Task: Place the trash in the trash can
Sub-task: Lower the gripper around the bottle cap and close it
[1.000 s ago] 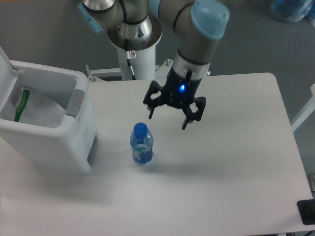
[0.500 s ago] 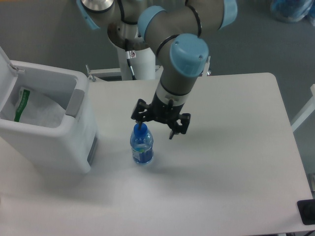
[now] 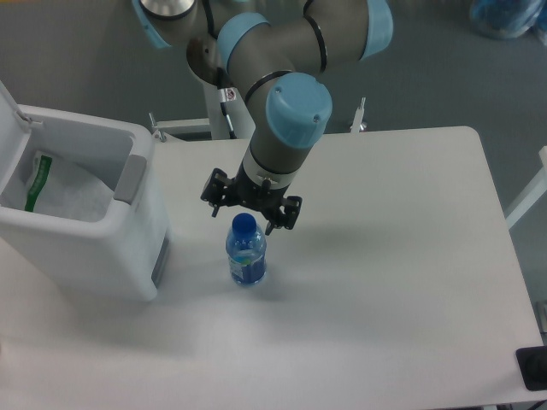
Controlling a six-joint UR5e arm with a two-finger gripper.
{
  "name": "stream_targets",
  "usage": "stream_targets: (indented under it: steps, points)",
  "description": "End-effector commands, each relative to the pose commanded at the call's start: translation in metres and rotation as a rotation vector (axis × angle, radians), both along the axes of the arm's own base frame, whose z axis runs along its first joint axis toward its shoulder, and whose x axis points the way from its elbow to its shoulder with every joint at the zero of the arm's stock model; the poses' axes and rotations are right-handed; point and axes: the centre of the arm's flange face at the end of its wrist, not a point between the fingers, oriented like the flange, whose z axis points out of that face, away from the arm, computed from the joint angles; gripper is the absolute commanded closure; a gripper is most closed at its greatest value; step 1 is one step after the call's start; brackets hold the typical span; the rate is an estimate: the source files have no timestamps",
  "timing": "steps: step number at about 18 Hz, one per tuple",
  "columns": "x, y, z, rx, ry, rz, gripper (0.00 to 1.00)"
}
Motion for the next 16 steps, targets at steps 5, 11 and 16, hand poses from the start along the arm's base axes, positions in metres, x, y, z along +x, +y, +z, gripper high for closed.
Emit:
stream_targets:
  steps: [5, 11, 16]
  points:
    - [-0.001, -0.001, 0.0, -0.013, 0.011, 0.0, 0.36]
    - [-0.002, 0.0, 0.0, -0.012, 0.01, 0.0, 0.57]
    - [-0.005, 0.003, 0.016, 0.013, 0.033, -0.001, 0.69]
